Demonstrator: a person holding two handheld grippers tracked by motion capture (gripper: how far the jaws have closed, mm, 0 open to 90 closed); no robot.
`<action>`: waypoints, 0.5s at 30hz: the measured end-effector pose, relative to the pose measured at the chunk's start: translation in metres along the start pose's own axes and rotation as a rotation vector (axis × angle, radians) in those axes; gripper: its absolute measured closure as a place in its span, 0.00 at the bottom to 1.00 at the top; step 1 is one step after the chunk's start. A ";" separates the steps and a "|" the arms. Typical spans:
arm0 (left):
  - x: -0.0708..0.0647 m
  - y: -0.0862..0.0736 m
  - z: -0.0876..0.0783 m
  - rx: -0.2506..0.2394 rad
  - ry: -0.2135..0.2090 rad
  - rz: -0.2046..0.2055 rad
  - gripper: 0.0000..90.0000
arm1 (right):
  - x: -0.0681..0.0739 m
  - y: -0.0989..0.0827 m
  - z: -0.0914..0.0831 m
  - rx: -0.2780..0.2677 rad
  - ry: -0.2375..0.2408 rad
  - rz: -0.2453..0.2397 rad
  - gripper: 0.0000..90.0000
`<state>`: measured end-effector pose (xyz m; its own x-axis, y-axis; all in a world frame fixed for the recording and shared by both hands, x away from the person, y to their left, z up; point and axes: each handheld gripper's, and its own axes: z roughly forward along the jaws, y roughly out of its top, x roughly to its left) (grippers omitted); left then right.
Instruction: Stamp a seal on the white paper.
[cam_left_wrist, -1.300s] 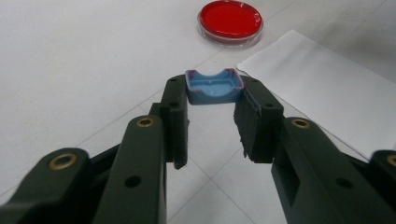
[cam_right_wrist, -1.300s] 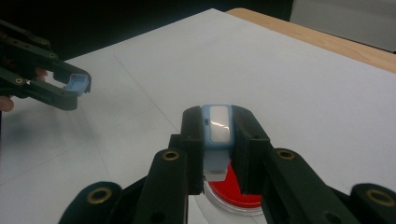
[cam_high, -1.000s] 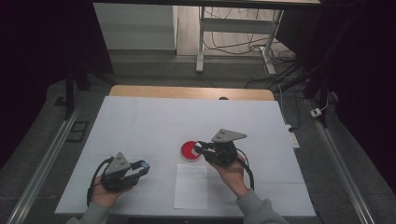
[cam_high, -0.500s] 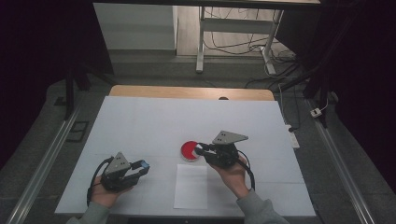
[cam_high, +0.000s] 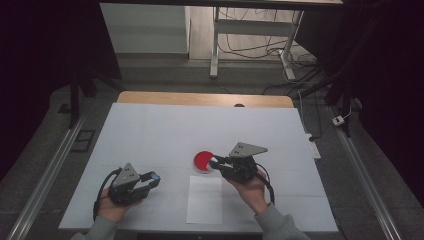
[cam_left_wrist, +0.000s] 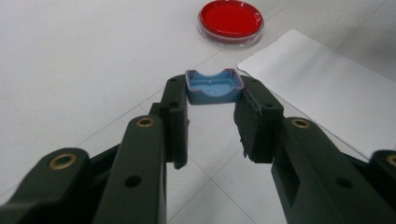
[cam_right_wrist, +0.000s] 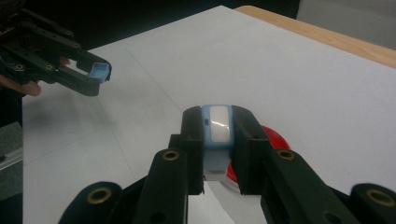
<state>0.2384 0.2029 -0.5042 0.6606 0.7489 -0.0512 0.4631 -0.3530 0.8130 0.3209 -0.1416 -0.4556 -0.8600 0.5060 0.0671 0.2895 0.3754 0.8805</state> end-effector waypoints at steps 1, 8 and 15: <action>0.000 0.000 0.000 0.000 0.000 0.000 0.73 | 0.000 0.000 0.000 0.002 0.000 -0.001 0.84; 0.000 0.000 0.000 0.001 0.001 0.000 0.73 | 0.004 -0.003 -0.002 0.011 0.009 -0.002 0.84; 0.000 0.000 0.000 -0.001 0.000 -0.001 0.73 | 0.005 -0.005 -0.005 0.006 0.015 0.000 0.84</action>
<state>0.2389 0.2028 -0.5042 0.6601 0.7494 -0.0523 0.4636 -0.3516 0.8133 0.3130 -0.1444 -0.4572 -0.8659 0.4946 0.0744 0.2922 0.3795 0.8778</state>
